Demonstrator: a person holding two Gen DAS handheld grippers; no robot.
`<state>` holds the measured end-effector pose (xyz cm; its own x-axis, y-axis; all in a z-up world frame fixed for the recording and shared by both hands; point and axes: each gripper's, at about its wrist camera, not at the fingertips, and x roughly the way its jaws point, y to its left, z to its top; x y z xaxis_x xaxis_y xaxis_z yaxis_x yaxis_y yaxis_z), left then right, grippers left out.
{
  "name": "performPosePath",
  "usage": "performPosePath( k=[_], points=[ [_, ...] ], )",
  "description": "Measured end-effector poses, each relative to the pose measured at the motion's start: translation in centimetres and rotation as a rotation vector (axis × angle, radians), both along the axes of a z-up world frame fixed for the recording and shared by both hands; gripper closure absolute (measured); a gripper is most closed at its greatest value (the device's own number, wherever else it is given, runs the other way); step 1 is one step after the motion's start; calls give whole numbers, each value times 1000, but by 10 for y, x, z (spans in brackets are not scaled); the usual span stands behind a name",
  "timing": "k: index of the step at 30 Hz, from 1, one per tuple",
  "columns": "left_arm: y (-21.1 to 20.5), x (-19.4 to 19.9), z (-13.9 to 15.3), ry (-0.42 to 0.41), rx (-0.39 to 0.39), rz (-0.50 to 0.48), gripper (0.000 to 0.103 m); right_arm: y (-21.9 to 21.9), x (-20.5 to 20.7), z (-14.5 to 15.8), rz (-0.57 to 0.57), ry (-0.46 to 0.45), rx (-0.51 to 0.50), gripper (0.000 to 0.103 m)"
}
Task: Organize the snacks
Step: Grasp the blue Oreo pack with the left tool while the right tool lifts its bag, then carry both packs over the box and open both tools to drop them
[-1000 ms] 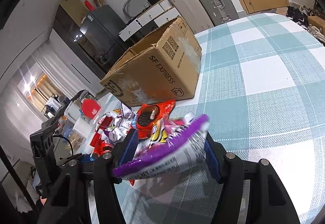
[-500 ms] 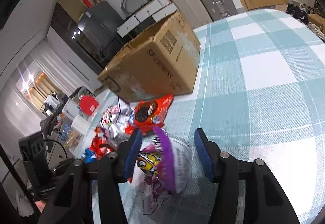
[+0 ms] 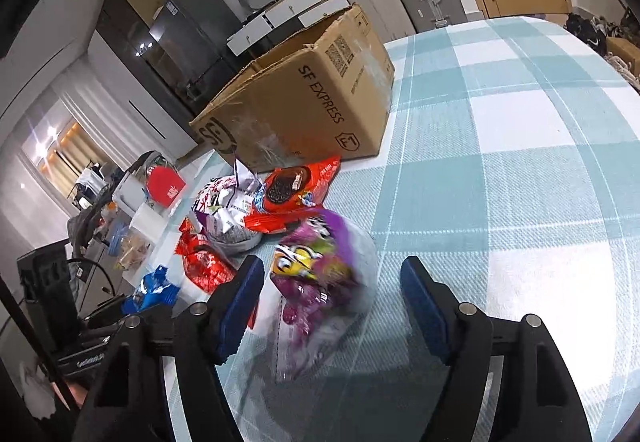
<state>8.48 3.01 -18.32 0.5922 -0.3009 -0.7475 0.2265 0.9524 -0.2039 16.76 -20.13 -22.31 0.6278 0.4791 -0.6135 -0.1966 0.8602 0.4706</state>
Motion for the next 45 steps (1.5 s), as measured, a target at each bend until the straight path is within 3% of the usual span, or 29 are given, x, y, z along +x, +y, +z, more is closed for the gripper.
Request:
performPosePath(
  k=[2,8,15,27,36,41,45],
  points=[
    [2,-2,3,-8,-5,-1,60,5,3,-1,28,8,0,47],
    [12,-4,25,-42,-4,24,60,17,-6,9,33,-19,-68,55],
    [11,-2,66,-128,31,9,60,1,-29,53,3,-84,7,55],
    [-13,2,157,-274,85,-79,60,1,-46,168,66,-248,132,55],
    [-13,27,223,-332,78,-82,60,1,-37,244,104,-353,111,55],
    [2,57,257,-320,33,-50,60,8,-23,275,129,-391,85,55],
    [7,81,278,-309,39,-24,60,12,-9,293,142,-405,103,55]
  ],
)
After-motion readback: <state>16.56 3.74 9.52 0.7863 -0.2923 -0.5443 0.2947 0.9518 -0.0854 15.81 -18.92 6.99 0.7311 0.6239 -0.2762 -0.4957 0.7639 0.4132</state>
